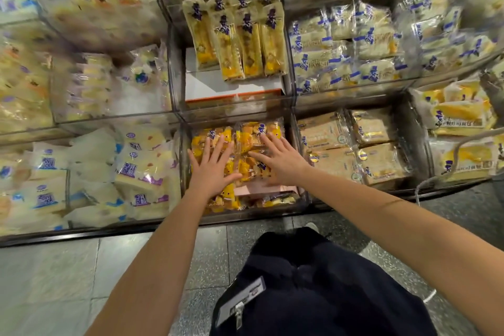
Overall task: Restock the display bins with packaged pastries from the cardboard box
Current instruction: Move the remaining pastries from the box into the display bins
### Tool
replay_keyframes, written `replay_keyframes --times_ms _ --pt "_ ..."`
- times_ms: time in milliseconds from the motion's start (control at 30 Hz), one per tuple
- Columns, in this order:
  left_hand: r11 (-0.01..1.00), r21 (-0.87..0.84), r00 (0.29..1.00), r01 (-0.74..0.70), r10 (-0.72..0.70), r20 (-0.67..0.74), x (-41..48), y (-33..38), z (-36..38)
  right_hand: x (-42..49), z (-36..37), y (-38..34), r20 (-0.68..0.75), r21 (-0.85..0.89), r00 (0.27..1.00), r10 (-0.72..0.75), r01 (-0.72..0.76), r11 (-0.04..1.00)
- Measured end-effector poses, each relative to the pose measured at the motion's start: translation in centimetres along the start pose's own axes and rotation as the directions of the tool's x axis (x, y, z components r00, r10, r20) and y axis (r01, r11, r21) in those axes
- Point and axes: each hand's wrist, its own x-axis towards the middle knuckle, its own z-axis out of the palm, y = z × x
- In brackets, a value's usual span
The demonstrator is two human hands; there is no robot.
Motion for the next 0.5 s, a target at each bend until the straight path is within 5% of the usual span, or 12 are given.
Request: replay_keyframes --times_ms 300,500 --pt "0.998 -0.052 0.998 -0.03 0.027 -0.064 1.2 -0.6 -1.6 1.4 -0.3 -0.1 0.012 0.048 1.0 0.008 -0.009 0.999" --pt "0.965 -0.145 0.939 -0.217 0.166 -0.302 2.8 2.4 -3.5 -0.7 -1.4 2.1 -0.343 0.31 0.935 0.09 0.023 0.951"
